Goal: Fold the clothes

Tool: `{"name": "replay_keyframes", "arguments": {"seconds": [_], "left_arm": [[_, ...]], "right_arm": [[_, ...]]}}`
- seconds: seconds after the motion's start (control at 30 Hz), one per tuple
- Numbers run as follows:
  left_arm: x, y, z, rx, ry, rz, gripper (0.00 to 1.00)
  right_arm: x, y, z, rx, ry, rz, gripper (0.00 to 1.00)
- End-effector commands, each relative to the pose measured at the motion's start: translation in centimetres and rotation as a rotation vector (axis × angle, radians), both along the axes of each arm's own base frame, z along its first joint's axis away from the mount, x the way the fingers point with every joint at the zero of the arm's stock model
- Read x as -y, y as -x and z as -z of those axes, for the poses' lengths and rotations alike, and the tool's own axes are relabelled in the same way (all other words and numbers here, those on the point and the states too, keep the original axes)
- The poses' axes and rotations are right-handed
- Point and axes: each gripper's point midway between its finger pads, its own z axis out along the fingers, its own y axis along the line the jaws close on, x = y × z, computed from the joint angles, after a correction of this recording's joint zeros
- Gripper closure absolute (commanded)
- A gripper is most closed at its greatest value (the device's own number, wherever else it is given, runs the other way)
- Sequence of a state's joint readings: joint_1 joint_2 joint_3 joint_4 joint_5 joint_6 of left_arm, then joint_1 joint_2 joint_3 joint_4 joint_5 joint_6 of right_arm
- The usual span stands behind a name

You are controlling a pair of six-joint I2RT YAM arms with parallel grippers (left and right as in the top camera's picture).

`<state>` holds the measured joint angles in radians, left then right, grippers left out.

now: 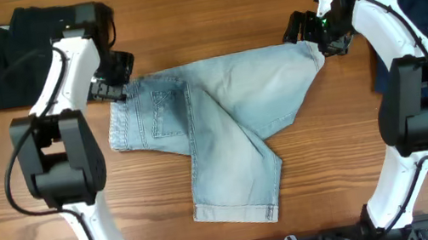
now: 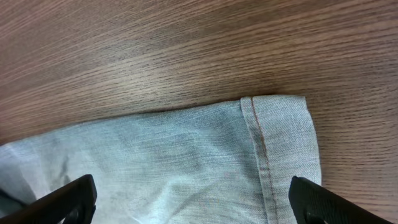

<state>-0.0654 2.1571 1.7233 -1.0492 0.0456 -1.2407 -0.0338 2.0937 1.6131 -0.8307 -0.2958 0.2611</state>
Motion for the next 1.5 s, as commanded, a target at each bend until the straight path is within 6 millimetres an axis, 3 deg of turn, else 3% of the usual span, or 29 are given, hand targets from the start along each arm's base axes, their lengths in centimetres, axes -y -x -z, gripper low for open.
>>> {"name": "replay_keyframes", "arguments": {"seconds": [0.0, 0.13, 0.17, 0.3, 0.43, 0.57, 0.63, 0.7, 0.77, 0.87, 0.93, 1.0, 1.03, 1.1, 1.27, 1.4, 1.47], "left_arm": [[-0.5, 1.0, 4.0, -0.105, -0.035, -0.025, 0.28], [-1.0, 1.7, 6.3, -0.159, -0.039, -0.034, 0.28], [-1.2, 1.7, 6.4, -0.16, -0.038, -0.039, 0.33], [-1.8, 2.6, 6.1, -0.2, -0.01, -0.06, 0.78], [-2.4, 3.2, 3.4, -0.192, -0.001, 0.012, 0.89], [-2.8, 2.8, -3.3, -0.053, -0.026, 0.119, 0.85], [-3.3, 2.6, -6.5, 0.029, -0.059, 0.128, 0.7], [-3.5, 2.5, -8.5, 0.081, -0.08, 0.124, 0.61], [-3.5, 2.6, -9.1, 0.094, -0.079, 0.125, 0.58], [-3.4, 3.3, -8.8, 0.063, -0.082, 0.163, 0.82], [-3.3, 3.3, -8.8, 0.063, -0.094, 0.183, 0.76], [-3.2, 2.9, -8.4, 0.065, -0.105, 0.188, 0.55], [-3.0, 2.7, -7.6, 0.052, -0.104, 0.194, 0.44], [-2.6, 2.7, -5.3, -0.005, -0.098, 0.194, 0.36], [-2.1, 2.5, 0.5, -0.114, -0.07, 0.184, 0.37], [-2.1, 2.1, 2.3, -0.126, -0.069, 0.184, 0.38], [-2.1, 1.9, 2.3, -0.12, -0.07, 0.183, 0.43]], "right_arm": [[-0.4, -0.5, -0.4, 0.012, -0.018, -0.006, 0.0], [-0.3, -0.4, -0.4, 0.008, -0.015, -0.006, 0.0], [-0.3, -0.4, -0.4, 0.008, -0.015, -0.006, 0.0], [-0.3, -0.5, -0.4, 0.011, -0.016, -0.005, 0.0], [-0.3, -0.7, -0.5, 0.019, -0.015, -0.006, 0.0], [-0.3, -0.7, -0.5, 0.02, -0.015, -0.006, 0.0], [-0.3, -0.7, -0.5, 0.02, -0.015, -0.006, 0.0], [-0.3, -0.7, -0.5, 0.02, -0.015, -0.007, 0.0], [-0.3, -0.7, -0.5, 0.019, -0.015, -0.007, 0.0], [-0.3, -0.7, -0.5, 0.019, -0.015, -0.007, 0.0], [-0.3, -0.7, -0.5, 0.019, -0.015, -0.007, 0.0], [-0.3, -0.7, -0.5, 0.019, -0.015, -0.007, 0.0], [-0.3, -0.6, -0.5, 0.018, -0.015, -0.007, 0.0], [-0.3, -0.6, -0.5, 0.016, -0.015, -0.007, 0.0], [-0.3, -0.6, -0.5, 0.023, -0.009, -0.027, 0.0], [-0.3, -0.6, -0.4, 0.023, -0.009, -0.028, 0.0], [-0.3, -0.6, -0.4, 0.023, -0.009, -0.029, 0.0]]}}
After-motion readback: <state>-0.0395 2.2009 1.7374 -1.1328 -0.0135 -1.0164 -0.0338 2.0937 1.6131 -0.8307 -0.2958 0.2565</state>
